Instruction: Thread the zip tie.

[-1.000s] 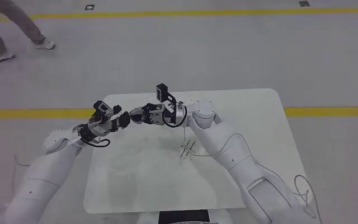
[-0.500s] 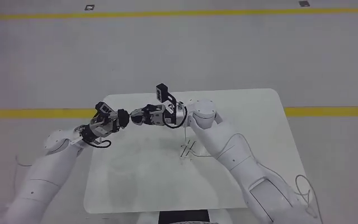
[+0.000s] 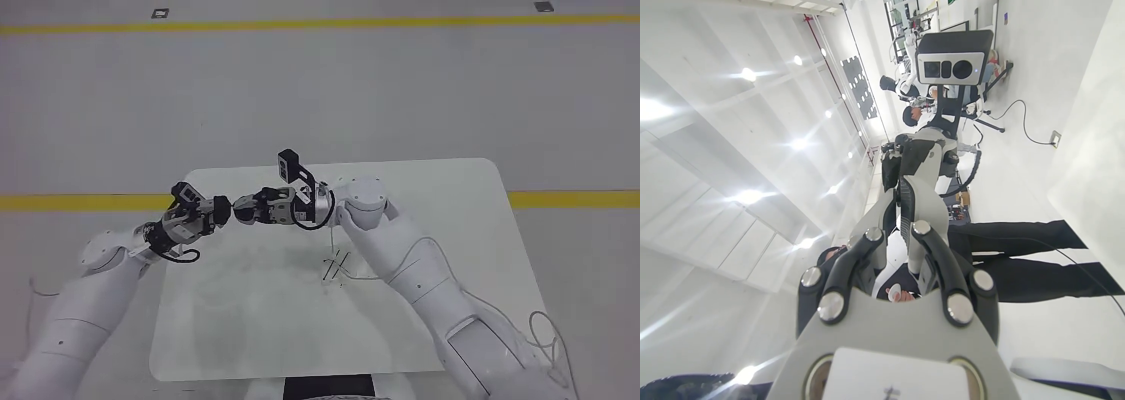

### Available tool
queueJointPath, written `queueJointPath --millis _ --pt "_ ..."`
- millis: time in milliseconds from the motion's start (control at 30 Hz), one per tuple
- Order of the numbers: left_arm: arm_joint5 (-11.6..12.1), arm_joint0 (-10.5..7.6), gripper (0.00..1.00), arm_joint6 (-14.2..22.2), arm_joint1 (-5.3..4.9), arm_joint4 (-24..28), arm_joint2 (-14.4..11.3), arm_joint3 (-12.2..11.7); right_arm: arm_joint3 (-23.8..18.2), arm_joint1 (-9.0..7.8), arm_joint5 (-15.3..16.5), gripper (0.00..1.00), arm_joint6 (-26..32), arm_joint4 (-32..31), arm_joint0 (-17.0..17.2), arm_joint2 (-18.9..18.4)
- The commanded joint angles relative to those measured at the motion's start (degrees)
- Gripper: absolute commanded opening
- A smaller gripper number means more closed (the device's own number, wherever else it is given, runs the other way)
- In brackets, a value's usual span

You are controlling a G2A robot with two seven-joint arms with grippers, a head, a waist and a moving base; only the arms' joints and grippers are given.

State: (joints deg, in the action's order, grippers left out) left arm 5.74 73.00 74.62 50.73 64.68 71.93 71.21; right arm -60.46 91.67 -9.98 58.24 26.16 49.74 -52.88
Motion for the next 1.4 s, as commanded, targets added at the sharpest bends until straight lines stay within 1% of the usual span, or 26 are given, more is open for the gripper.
queueJointPath --millis 0,333,467,533,767,800,833,900,1033,1167,1200,1233,1267,1300,1367 --pt "-0.09 -0.03 0.07 0.07 0.07 -0.13 0.0 -0.06 -0.02 -0.04 -0.04 0.0 0.03 0.1 -0.07 0.09" --pt "-0.49 0.03 0.09 0.35 0.41 -0.45 0.34 0.04 0.32 -0.11 -0.07 0.0 -0.14 0.93 -0.55 0.78" --pt "-0.66 0.15 0.07 0.5 0.51 -0.59 0.57 0.18 0.48 -0.14 -0.15 0.0 -0.18 1.12 -0.78 1.05" --pt "-0.78 0.21 0.0 0.59 0.56 -0.64 0.66 0.18 0.52 -0.17 -0.2 0.0 -0.21 1.22 -0.88 1.18" --pt "-0.96 0.51 0.0 0.82 0.71 -1.19 0.97 0.0 0.18 -0.35 -0.11 0.0 -0.58 1.27 -0.86 1.36" --pt "-0.96 0.54 0.0 0.88 0.72 -1.24 1.06 -0.03 0.1 -0.4 -0.06 0.13 -0.66 1.23 -0.8 1.31" --pt "-0.93 0.58 0.0 0.93 0.72 -1.27 1.18 -0.06 0.02 -0.46 -0.02 1.0 -0.82 1.29 -0.69 1.2" --pt "-0.66 0.72 0.0 1.08 0.69 -1.35 1.67 -0.23 -0.31 -0.67 0.19 1.0 -1.38 1.42 -0.23 0.7" --pt "0.0 1.16 0.0 2.06 0.51 -0.79 3.37 -0.85 -1.13 -1.68 0.17 1.0 -1.89 0.78 1.1 -1.65" --pt "0.38 1.79 0.0 3.87 0.21 -0.75 5.2 -1.37 -3.75 -3.06 -0.58 1.0 -2.52 -1.65 2.69 -4.39" --pt "0.94 2.0 0.0 5.02 0.23 0.11 5.61 -1.35 -5.58 -3.51 1.53 1.0 -2.29 -3.11 3.26 -5.13" --pt "1.1 2.18 0.0 5.02 0.25 0.61 5.72 -1.22 -6.57 -3.77 2.96 1.0 -2.49 -3.39 3.97 -5.8" --pt "1.68 2.2 0.0 5.02 0.28 0.98 5.77 -0.52 -7.4 -3.93 4.19 1.0 -3.71 -3.12 4.72 -6.56" --pt "2.32 2.17 0.0 5.02 0.31 1.28 5.71 0.46 -7.4 -3.93 4.19 1.0 -3.71 -3.12 4.72 -6.56" --pt "2.32 2.17 0.0 5.02 0.31 1.28 5.71 0.46 -7.4 -3.93 4.19 1.0 -3.71 -3.12 4.72 -6.56"
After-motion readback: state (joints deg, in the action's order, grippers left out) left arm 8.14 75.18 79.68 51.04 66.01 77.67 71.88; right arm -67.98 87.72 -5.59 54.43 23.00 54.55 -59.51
